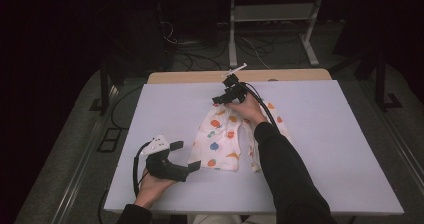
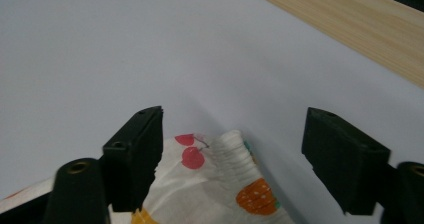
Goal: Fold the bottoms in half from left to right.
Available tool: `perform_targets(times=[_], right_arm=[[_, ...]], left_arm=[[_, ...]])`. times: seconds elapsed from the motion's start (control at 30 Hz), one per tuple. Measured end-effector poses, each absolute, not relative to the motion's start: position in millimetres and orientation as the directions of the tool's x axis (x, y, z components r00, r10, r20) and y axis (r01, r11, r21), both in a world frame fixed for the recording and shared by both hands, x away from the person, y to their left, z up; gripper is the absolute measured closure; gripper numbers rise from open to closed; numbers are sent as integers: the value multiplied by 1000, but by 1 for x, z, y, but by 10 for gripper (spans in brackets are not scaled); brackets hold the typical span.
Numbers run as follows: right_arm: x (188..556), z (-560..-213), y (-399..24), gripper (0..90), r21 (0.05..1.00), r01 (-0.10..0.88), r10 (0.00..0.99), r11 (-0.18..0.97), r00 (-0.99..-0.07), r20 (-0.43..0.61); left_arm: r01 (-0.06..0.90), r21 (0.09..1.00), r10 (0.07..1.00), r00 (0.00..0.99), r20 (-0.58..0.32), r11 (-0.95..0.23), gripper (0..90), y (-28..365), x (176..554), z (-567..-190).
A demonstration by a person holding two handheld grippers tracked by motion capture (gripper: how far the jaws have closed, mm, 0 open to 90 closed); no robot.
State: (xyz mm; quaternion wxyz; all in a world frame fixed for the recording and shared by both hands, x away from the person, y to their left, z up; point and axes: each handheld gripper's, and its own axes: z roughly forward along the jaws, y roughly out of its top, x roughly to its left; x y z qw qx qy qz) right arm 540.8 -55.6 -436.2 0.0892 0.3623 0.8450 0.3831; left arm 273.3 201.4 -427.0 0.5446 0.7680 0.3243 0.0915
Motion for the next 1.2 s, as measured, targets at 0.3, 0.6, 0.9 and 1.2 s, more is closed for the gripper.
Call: perform_targets(times=[0.3, 0.6, 0.9, 1.2], right_arm=[[545, -444, -52, 489, 696, 550, 683, 461, -721, 118], [546, -447, -48, 704, 690, 546, 676, 475, -728, 110], [544, -442, -46, 882, 689, 538, 680, 485, -728, 91], [540, -436, -46, 889, 684, 545, 687, 485, -721, 87]], left_arm=[[412, 889, 606, 765, -218, -200, 0, 202, 275, -428], [432, 877, 616, 755, -225, -209, 0, 203, 277, -430], [470, 856, 641, 730, -239, -216, 0, 206, 282, -434], [516, 833, 678, 687, -262, -201, 0, 213, 288, -438]])
